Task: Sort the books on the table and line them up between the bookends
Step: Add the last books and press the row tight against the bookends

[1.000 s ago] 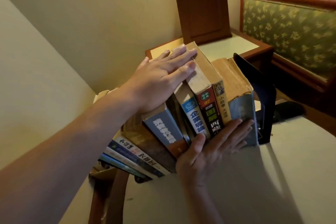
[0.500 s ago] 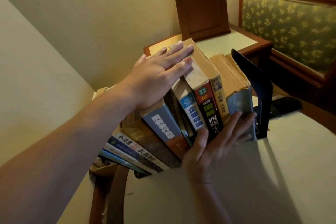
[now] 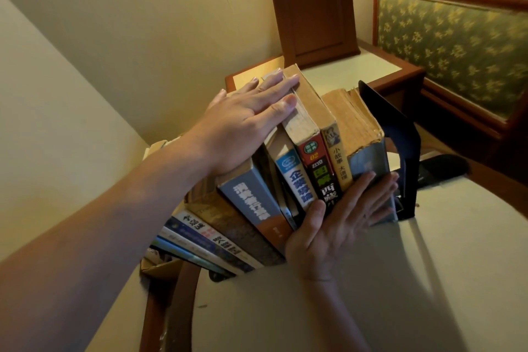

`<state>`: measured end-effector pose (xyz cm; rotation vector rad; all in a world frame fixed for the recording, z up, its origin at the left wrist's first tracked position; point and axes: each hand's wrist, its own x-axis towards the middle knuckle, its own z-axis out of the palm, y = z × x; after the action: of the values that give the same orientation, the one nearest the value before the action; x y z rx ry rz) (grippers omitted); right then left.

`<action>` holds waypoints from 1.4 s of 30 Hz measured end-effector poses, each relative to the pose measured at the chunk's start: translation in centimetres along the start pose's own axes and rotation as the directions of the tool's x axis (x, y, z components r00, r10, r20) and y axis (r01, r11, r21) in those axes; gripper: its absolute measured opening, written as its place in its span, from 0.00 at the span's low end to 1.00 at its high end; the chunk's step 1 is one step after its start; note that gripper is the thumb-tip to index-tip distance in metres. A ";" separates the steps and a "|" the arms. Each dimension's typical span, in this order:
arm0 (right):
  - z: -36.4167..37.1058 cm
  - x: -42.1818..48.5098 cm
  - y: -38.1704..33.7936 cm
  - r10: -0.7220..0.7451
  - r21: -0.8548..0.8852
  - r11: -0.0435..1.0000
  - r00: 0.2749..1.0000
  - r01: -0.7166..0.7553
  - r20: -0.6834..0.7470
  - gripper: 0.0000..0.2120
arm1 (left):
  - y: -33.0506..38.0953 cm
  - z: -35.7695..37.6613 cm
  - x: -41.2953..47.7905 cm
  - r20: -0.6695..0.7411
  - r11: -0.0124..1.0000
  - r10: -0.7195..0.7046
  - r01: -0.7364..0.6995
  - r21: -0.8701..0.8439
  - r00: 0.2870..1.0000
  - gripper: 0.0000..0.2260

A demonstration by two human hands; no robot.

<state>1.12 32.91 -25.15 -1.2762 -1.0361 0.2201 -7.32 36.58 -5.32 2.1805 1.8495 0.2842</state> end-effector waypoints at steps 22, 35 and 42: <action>-2.6 2.2 2.0 -0.037 0.051 0.998 0.991 0.031 0.131 0.35 | 2.5 0.7 2.1 -0.007 0.994 -0.078 0.078 0.075 0.997 0.32; -7.5 10.2 1.5 0.122 0.182 0.908 0.652 -0.378 0.748 0.26 | 2.3 0.8 2.3 0.003 0.992 -0.078 0.077 0.100 0.997 0.33; -8.1 9.7 2.6 0.116 0.202 0.896 0.650 -0.394 0.751 0.36 | 3.0 0.7 2.2 0.016 0.990 -0.076 0.073 0.124 0.997 0.34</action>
<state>13.46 34.62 -21.85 -0.9973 -1.3918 1.1779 -3.91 38.25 -5.09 2.1780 1.9809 0.1355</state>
